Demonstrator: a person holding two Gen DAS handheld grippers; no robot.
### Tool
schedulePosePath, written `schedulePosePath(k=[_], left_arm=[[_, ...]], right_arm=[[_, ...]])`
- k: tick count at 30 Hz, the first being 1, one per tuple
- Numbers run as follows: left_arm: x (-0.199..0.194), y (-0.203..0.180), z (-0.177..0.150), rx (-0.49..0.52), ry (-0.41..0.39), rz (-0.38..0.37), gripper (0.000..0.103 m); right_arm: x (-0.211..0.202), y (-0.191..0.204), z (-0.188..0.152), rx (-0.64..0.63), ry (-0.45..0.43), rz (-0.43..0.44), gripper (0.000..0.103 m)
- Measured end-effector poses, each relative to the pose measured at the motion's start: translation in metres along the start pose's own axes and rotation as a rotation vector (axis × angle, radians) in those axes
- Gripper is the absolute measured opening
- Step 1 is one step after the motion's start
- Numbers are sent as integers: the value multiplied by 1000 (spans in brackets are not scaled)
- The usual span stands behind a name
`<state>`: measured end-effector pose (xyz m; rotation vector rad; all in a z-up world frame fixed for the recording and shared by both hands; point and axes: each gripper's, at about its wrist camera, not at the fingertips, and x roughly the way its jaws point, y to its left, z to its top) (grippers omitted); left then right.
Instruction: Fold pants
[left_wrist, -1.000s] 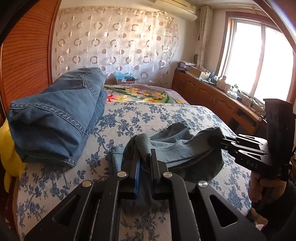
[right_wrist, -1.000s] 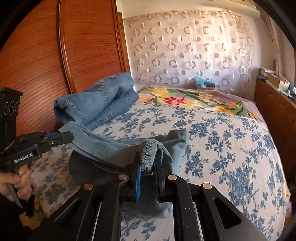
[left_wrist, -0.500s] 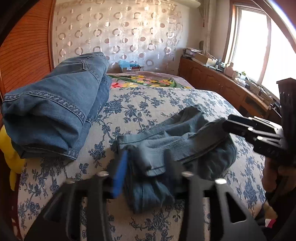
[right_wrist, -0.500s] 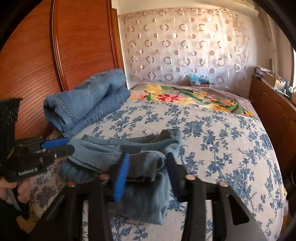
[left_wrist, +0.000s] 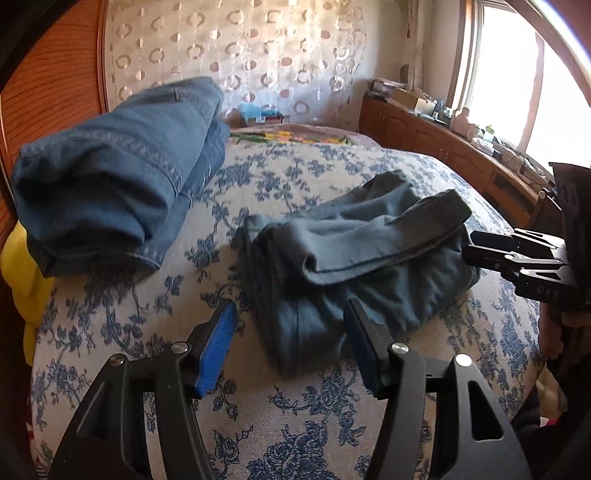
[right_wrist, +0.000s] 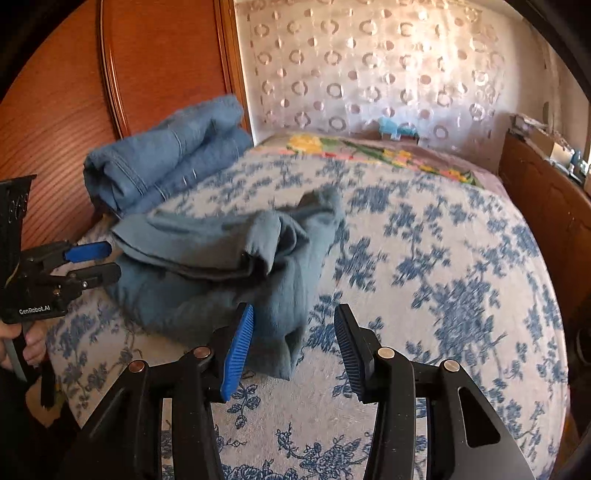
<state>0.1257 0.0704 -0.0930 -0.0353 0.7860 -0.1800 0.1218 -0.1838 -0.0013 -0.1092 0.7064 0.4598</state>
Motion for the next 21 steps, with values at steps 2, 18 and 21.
schedulePosePath(k=[2, 18, 21], left_arm=[[3, 2, -1, -5, 7, -2, 61], [18, 5, -3, -12, 43, -3, 61], [17, 6, -3, -16, 41, -9, 61]], right_arm=[[4, 0, 6, 13, 9, 15, 47], [55, -4, 36, 37, 93, 58, 47], [58, -3, 36, 30, 83, 61, 47]])
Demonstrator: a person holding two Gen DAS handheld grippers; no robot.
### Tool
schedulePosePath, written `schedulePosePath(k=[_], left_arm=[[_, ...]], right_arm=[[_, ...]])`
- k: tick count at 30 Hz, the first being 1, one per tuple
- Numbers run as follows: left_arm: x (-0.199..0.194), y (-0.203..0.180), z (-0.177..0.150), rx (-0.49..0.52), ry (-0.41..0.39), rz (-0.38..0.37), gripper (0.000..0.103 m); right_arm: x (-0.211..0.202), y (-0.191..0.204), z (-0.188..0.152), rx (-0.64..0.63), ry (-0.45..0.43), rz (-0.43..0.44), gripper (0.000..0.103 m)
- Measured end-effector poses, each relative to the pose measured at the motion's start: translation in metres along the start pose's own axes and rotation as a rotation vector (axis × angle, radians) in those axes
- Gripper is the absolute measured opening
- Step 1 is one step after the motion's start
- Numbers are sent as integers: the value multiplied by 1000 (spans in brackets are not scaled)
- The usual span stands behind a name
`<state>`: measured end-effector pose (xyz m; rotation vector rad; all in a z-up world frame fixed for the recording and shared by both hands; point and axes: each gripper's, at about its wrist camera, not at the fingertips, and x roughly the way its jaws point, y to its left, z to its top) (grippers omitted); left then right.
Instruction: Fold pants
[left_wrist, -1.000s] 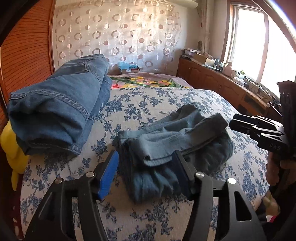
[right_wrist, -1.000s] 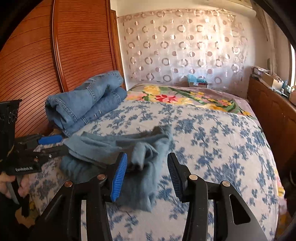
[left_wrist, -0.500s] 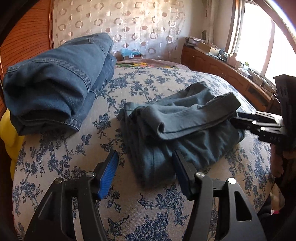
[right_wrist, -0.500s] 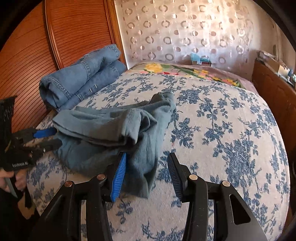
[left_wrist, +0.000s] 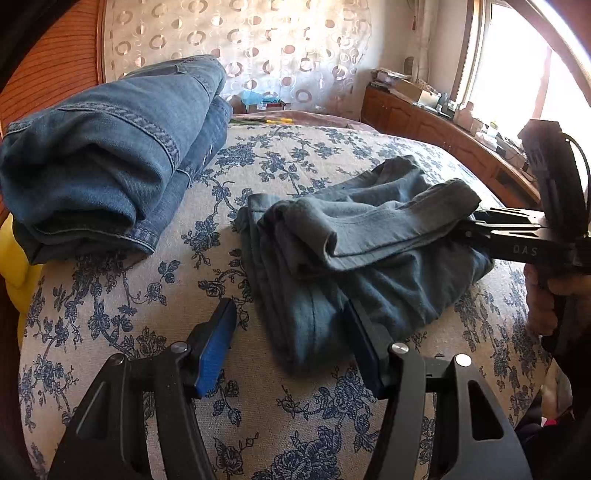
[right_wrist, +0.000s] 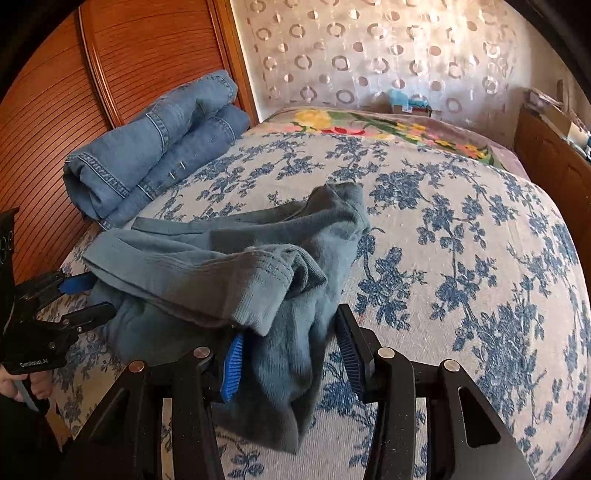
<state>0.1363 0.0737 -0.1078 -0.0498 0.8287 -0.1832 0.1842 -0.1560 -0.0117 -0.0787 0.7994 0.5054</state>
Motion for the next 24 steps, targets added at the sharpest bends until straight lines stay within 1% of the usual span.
schedulePosePath(k=[1, 2, 3, 6, 12, 14, 16, 19, 21, 24], left_arm=[[-1, 0, 0, 0, 0, -1, 61], [-1, 0, 0, -1, -1, -1, 61], [-1, 0, 0, -1, -2, -2, 61], [-2, 1, 0, 3, -1, -13, 61], [-7, -4, 2, 24, -10, -29, 61], [-12, -8, 3, 37, -21, -36, 61], [-17, -13, 6, 49, -32, -39, 61], [-25, -21, 13, 63, -52, -53, 61], [-26, -26, 17, 76, -58, -60, 61], [-22, -35, 21, 99, -48, -63, 61]], right_arm=[[1, 0, 0, -2, 0, 10, 44], [0, 0, -1, -2, 2, 33, 31], [-2, 0, -2, -1, 4, 48, 23], [-4, 0, -3, -19, 1, 58, 14], [-26, -8, -10, -34, -12, 41, 12], [-37, -13, -11, -40, -27, 7, 12], [-46, -24, -13, -30, -28, -8, 12], [-49, -35, -20, -36, -10, -38, 13], [-49, -36, -25, -30, -7, -37, 16], [-51, -31, -28, -50, -17, -68, 24]])
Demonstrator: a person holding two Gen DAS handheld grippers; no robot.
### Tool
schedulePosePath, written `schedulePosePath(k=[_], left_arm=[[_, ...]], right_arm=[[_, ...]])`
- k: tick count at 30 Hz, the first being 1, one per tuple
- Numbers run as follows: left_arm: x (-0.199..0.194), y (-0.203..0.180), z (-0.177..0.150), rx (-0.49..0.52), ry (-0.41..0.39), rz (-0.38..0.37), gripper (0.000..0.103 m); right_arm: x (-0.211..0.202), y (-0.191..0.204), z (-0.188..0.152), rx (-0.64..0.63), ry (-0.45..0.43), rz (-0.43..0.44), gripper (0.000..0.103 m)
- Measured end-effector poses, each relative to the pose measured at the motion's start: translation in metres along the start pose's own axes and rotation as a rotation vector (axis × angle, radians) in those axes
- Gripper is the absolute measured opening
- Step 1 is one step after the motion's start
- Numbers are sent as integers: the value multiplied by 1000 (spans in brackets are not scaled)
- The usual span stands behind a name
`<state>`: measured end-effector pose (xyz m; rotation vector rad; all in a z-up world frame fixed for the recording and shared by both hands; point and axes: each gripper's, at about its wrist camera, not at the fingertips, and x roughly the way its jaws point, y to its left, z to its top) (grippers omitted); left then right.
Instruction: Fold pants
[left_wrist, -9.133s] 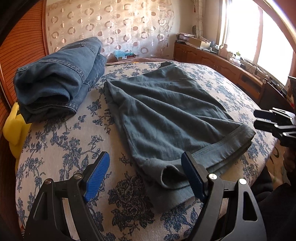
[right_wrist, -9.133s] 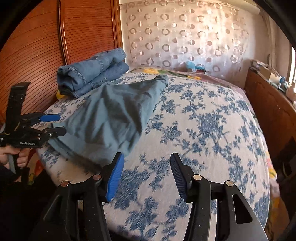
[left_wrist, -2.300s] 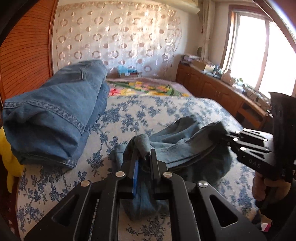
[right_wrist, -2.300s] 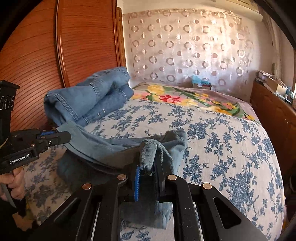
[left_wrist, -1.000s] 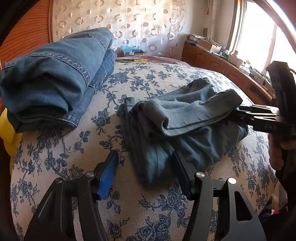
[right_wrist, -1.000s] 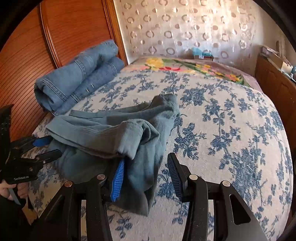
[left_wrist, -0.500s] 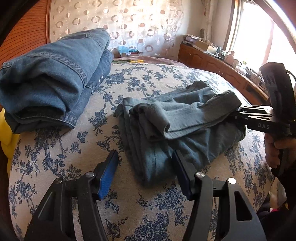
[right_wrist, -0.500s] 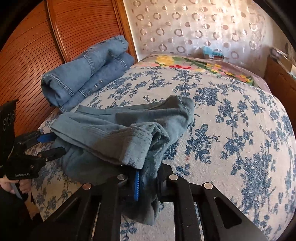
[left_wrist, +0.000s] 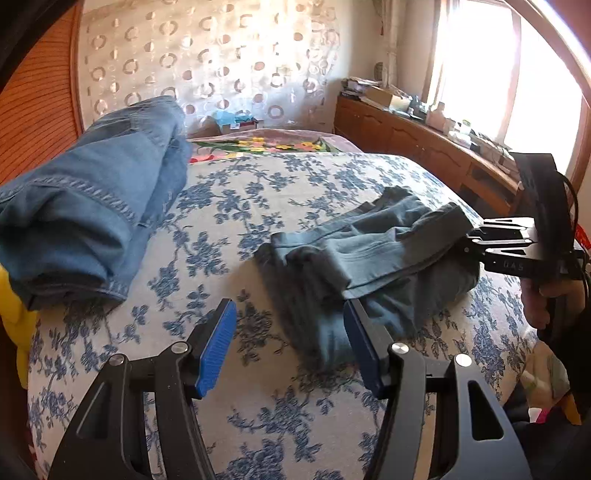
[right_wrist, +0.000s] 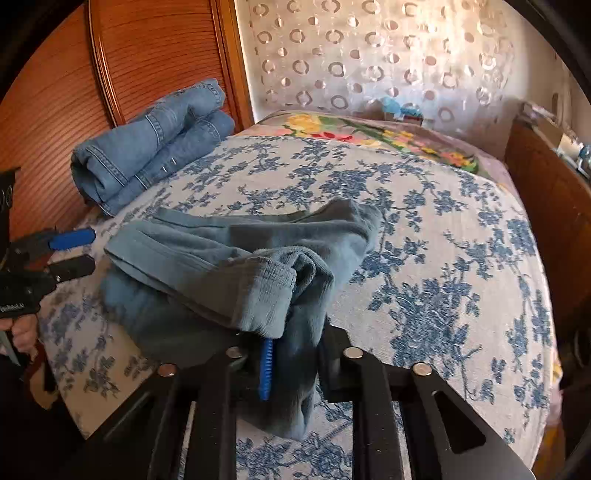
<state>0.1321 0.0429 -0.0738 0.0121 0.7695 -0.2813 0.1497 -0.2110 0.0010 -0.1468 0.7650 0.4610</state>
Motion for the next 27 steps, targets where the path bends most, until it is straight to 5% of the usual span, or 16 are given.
schedulePosePath(k=[12, 27], left_arm=[[43, -4, 14, 85, 98, 55, 61], [60, 13, 49, 44, 53, 85, 61]], right_arm=[[-4, 6, 13, -113, -14, -55, 40], [5, -28, 38, 37, -118, -126, 45]])
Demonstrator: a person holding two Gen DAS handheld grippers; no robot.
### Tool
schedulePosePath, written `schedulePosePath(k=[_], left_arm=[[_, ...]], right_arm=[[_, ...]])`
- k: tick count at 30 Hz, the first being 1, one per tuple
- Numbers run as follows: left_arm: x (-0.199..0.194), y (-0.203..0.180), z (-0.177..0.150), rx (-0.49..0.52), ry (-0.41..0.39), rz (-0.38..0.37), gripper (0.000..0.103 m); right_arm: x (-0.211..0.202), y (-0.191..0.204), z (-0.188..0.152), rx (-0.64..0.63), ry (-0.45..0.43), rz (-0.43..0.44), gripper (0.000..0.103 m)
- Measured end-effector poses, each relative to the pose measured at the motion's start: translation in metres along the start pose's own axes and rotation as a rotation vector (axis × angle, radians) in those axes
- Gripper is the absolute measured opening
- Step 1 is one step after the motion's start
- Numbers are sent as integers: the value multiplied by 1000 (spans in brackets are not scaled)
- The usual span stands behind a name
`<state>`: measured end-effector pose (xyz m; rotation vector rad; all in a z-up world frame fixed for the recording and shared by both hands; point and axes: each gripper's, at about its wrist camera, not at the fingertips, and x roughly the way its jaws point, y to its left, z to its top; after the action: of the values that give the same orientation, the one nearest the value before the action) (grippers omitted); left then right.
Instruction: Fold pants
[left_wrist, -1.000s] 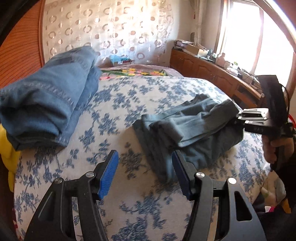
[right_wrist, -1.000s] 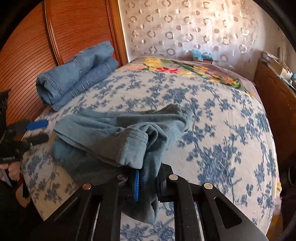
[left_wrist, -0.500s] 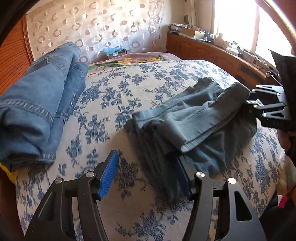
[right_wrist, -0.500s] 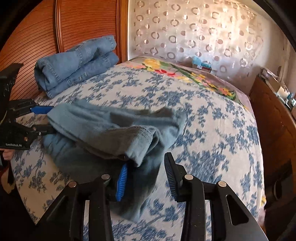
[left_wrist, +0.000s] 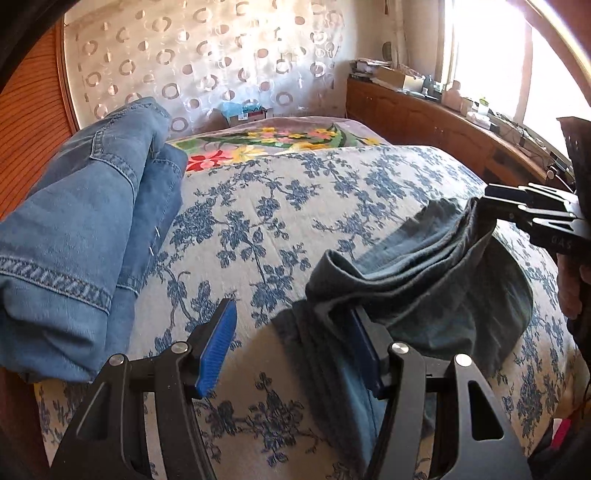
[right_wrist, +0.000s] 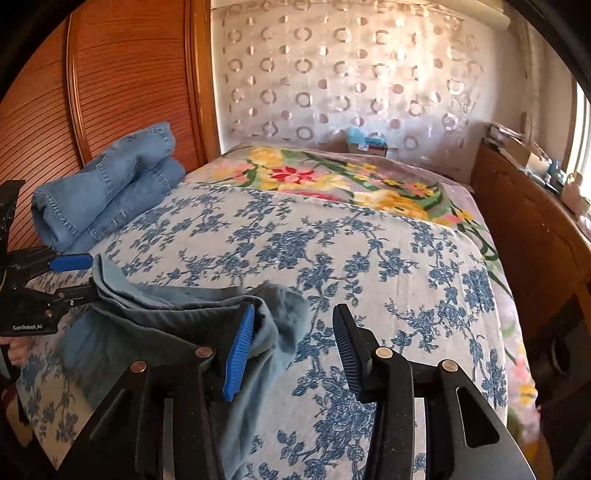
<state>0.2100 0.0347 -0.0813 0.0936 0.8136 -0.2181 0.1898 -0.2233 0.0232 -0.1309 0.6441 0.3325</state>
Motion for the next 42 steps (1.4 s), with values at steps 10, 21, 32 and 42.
schedulePosePath(k=[10, 21, 32, 42], left_arm=[[-19, 4, 3, -22, -72, -35, 69], [-13, -18, -1, 51, -55, -108, 68], [12, -15, 12, 76, 1, -162, 16], [12, -1, 32, 34, -53, -95, 9]], right_arm=[[-6, -8, 6, 54, -48, -34, 45], [-5, 1, -12, 30, 9, 81, 46], [17, -6, -12, 58, 40, 119, 46], [18, -7, -18, 50, 30, 102, 46]])
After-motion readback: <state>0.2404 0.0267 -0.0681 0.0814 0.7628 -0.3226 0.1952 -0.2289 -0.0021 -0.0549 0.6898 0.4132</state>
